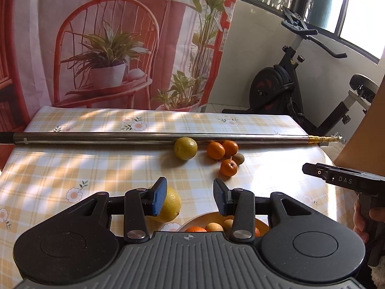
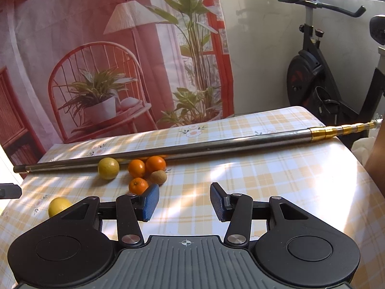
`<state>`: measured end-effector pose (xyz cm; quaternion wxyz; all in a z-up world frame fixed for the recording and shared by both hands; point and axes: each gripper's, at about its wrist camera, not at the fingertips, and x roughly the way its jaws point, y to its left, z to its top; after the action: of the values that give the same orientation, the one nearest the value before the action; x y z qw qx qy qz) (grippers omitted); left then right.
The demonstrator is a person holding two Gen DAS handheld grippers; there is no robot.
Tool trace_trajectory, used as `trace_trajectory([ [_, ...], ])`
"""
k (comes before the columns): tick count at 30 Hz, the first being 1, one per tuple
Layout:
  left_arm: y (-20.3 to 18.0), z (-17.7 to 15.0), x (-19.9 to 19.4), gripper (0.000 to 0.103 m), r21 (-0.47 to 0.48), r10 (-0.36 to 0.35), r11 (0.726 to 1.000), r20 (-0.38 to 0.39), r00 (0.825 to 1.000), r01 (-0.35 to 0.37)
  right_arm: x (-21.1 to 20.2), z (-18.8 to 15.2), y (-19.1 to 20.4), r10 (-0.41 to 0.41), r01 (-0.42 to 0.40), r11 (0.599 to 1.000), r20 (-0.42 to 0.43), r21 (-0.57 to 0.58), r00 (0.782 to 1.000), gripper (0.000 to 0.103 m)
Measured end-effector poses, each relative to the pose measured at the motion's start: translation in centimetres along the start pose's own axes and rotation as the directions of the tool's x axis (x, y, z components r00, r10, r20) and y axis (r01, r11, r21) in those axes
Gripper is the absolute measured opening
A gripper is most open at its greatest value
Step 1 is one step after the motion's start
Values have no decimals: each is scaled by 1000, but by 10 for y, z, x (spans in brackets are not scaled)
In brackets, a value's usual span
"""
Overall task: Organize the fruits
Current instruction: 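Move the left tool to a tangerine by the rod and close on it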
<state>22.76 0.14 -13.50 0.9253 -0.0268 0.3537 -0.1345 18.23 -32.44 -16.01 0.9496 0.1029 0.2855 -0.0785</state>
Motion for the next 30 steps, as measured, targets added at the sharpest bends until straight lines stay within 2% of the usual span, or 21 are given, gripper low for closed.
trace_trajectory([
  [5,-19,6,15,44,60,-21,998,-26,999,23,4,-4,-13,3,-3,1000,-4,23,1000,44],
  [8,-22,10,23,44,64,-30,997,-46,998,33,7,-6,-19,10,-10,999,-8,34,1000,44],
  [14,-11,25,38,44,-17,-24,1000,-91,996,22,20,-11,-26,31,-31,997,2,73,1000,44],
  [20,-2,36,60,44,-95,-60,994,-68,996,54,35,-18,-26,19,-19,1000,-5,22,1000,44],
  [23,-11,36,71,44,-63,-70,996,-58,996,66,38,-20,-26,17,-17,1000,-6,10,1000,44],
  [26,-29,33,86,44,16,-96,995,-70,993,97,40,-22,-29,17,-16,999,-11,34,1000,44],
  [30,-52,27,117,44,114,-117,985,-139,983,133,44,-24,-31,10,-8,999,-32,46,999,44],
])
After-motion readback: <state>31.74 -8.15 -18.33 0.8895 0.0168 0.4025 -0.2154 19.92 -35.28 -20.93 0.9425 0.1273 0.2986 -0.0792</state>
